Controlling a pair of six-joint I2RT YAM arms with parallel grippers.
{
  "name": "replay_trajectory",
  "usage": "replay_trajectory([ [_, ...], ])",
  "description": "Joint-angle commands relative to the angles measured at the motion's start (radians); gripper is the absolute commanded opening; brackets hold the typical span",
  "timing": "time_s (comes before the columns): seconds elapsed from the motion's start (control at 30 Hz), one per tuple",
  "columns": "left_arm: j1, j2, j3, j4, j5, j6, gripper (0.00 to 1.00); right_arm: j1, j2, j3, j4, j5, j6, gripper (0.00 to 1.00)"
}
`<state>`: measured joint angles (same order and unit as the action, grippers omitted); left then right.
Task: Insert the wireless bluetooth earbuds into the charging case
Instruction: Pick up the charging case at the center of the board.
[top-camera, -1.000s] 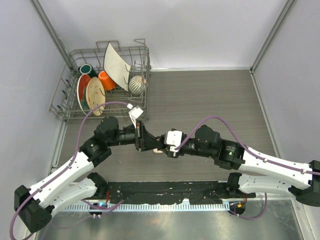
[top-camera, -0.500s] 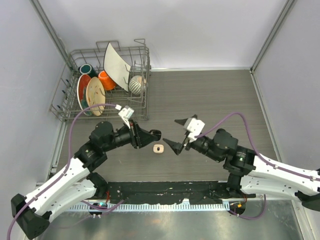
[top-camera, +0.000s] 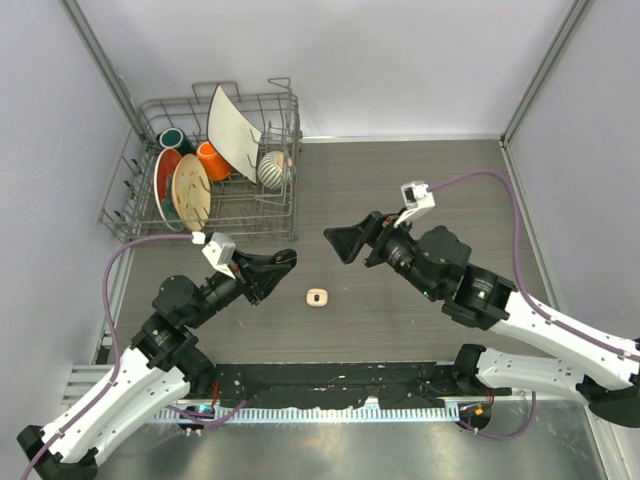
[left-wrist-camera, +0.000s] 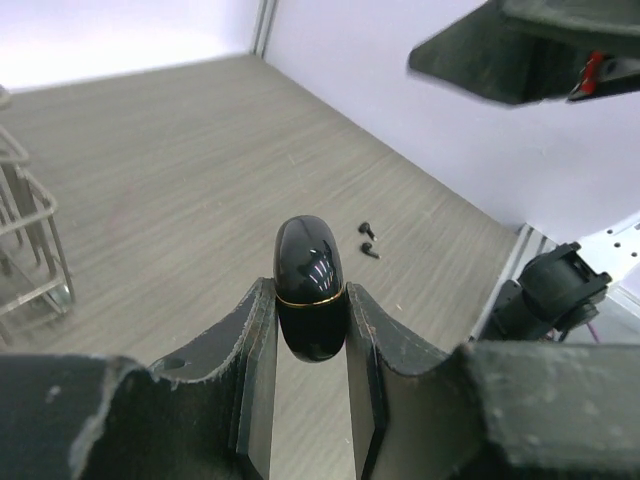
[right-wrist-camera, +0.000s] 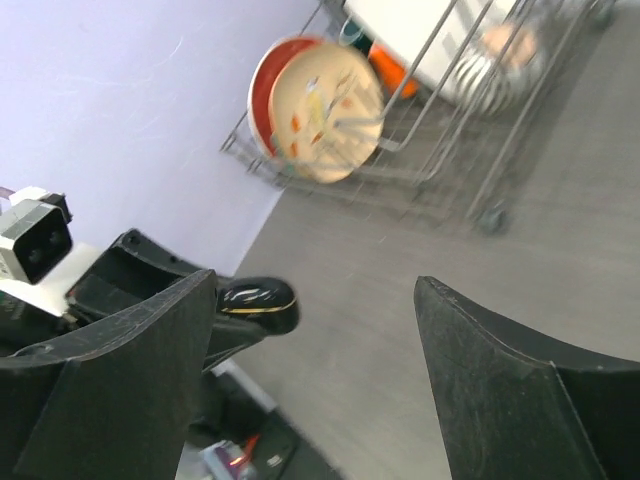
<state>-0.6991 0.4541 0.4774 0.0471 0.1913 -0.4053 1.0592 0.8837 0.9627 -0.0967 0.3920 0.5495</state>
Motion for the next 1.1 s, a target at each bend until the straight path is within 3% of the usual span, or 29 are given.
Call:
replay_trajectory([
  [0.0, 0.001, -0.025, -0.048, 0.22, 0.028, 0.114, 0.01, -0.062, 0.086, 0.021, -0.034, -0.26, 0.419, 0.84],
  [0.1, 0.001, -0.029, -0.065, 0.27, 0.023, 0.129, 0.0, -0.1, 0.112, -0.03, 0.063, -0.425, 0.555, 0.84],
  [0.23, 0.001, -0.017, -0.069, 0.289, 0.026, 0.149, 0.0, -0.11, 0.136, -0.11, 0.282, -0.501, 0.668, 0.84],
  [0.43, 0.001, 0.004, -0.103, 0.385, 0.059, 0.157, 0.0, -0.111, 0.211, -0.125, 0.423, -0.605, 0.786, 0.85],
  [0.8, 0.001, 0.037, -0.115, 0.46, 0.108, 0.175, 0.0, -0.113, 0.305, -0.163, 0.547, -0.662, 0.932, 0.85],
  [1.07, 0.001, 0.011, -0.135, 0.481, 0.129, 0.183, 0.0, -0.122, 0.328, -0.186, 0.608, -0.668, 0.986, 0.75],
])
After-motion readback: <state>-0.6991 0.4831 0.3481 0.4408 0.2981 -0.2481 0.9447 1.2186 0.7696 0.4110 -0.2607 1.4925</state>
